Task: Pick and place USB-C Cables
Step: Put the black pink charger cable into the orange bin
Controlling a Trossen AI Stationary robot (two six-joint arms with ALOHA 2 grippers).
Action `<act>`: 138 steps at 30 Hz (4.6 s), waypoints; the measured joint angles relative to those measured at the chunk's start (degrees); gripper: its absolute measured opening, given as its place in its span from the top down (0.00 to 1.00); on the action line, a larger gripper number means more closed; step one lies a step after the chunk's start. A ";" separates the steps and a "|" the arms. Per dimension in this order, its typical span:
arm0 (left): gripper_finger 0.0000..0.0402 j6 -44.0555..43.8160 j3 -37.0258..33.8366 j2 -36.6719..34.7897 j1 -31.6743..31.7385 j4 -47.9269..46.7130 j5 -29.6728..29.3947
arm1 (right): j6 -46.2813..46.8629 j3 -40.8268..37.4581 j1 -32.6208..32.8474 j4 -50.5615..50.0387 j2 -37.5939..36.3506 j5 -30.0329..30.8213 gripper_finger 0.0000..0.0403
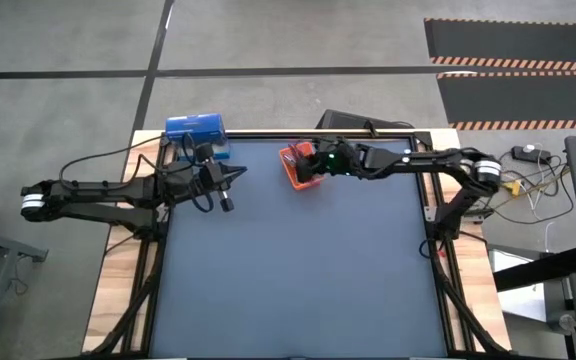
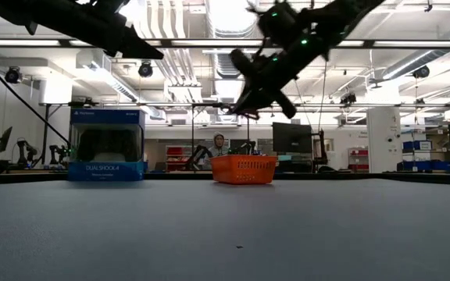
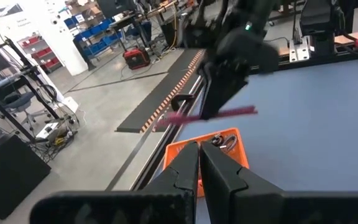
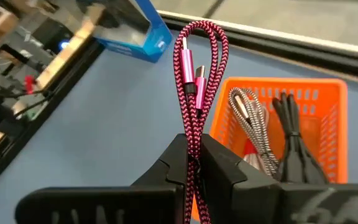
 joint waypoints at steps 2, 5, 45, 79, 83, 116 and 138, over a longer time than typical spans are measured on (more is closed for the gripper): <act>1.00 0.51 0.00 0.01 0.00 1.26 -0.43 | 1.93 3.38 0.01 -2.26 2.76 0.79 0.96; 1.00 1.93 0.00 -0.02 0.00 4.59 -0.65 | 4.22 7.87 0.02 -5.96 6.88 2.96 0.96; 1.00 2.90 0.07 -0.02 0.00 7.09 -0.84 | 5.73 18.43 0.02 -18.97 17.85 9.90 0.73; 1.00 2.90 0.04 -0.02 0.00 7.07 -0.86 | -6.86 19.75 -2.08 -21.52 17.97 3.41 0.98; 1.00 2.88 0.04 -0.02 0.00 7.07 -0.86 | -6.86 19.73 -2.08 -20.45 17.97 3.41 0.98; 1.00 2.88 -0.02 -0.02 0.02 7.07 -0.86 | -4.26 11.19 -1.84 -10.62 17.95 2.56 0.98; 1.00 2.89 -0.02 -0.02 0.02 7.05 -0.86 | -6.94 15.70 -1.84 -14.12 17.40 2.54 0.98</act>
